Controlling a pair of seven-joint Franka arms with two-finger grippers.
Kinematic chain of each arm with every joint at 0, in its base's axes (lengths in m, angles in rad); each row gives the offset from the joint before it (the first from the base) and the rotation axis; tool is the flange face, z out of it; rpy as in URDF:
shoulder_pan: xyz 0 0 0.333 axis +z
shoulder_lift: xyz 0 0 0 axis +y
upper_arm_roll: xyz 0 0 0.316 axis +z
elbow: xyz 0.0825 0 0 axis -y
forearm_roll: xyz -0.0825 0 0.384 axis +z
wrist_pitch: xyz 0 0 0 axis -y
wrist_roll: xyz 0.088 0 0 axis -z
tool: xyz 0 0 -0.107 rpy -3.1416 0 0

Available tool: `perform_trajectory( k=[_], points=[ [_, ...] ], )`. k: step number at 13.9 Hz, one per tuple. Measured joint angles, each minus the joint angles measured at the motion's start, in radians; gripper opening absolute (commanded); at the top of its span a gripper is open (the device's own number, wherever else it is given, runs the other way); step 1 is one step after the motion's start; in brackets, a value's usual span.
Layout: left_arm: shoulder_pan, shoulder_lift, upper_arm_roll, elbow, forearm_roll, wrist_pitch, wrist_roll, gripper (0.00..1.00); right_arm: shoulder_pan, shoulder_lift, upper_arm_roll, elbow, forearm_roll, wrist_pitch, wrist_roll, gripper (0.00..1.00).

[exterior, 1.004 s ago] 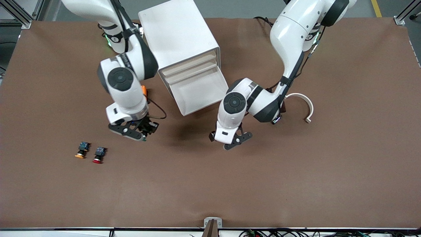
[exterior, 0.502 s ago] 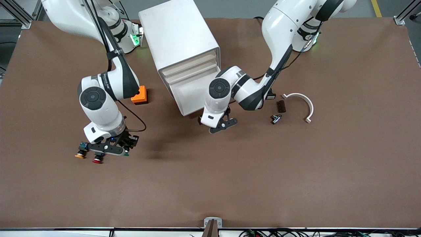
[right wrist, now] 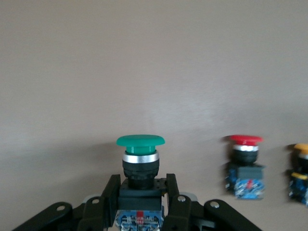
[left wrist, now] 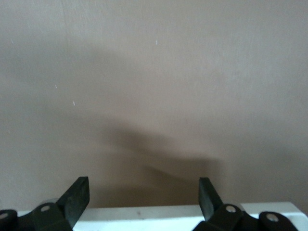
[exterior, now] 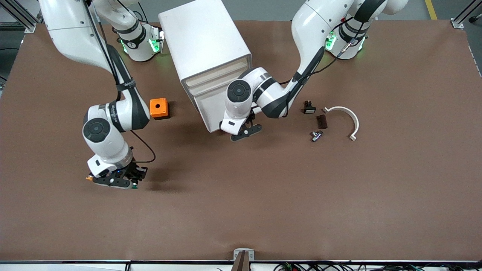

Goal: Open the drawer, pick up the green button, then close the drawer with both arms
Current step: 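Lower the green button beside the red button with the right gripper, then open the right gripper to release the green button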

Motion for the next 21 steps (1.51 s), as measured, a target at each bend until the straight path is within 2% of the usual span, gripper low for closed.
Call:
perform_trajectory(
  k=[5,8,9,10,11,12,13,18,21],
  points=[
    [-0.008,0.000,-0.055,-0.021,-0.049,0.000,-0.039,1.00,-0.048,0.054,0.002,-0.010,0.000,0.046,-0.030,0.00],
    [-0.018,0.000,-0.064,-0.035,-0.104,0.000,-0.053,1.00,-0.048,0.075,0.007,-0.043,0.000,0.111,-0.030,0.00],
    [-0.026,0.000,-0.064,-0.042,-0.125,0.000,-0.055,1.00,-0.048,0.079,0.008,-0.058,0.000,0.134,-0.030,0.03],
    [-0.033,0.000,-0.064,-0.048,-0.150,0.000,-0.058,1.00,-0.048,0.081,0.008,-0.068,0.000,0.147,-0.030,0.30],
    [-0.039,0.000,-0.065,-0.053,-0.176,0.000,-0.058,1.00,-0.048,0.083,0.008,-0.071,0.000,0.152,-0.030,0.62],
    [-0.044,0.000,-0.065,-0.057,-0.198,0.000,-0.058,1.00,-0.048,0.083,0.008,-0.071,0.000,0.153,-0.030,0.88],
    [-0.048,0.000,-0.065,-0.061,-0.216,0.000,-0.059,1.00,-0.048,0.083,0.008,-0.071,0.000,0.154,-0.030,1.00],
    [-0.054,0.001,-0.065,-0.071,-0.310,0.000,-0.061,1.00,-0.048,0.073,0.007,-0.063,0.000,0.155,-0.030,1.00],
    [-0.055,0.002,-0.063,-0.072,-0.335,0.000,-0.061,1.00,-0.053,0.028,0.007,-0.061,0.000,0.134,-0.030,1.00]
  ],
)
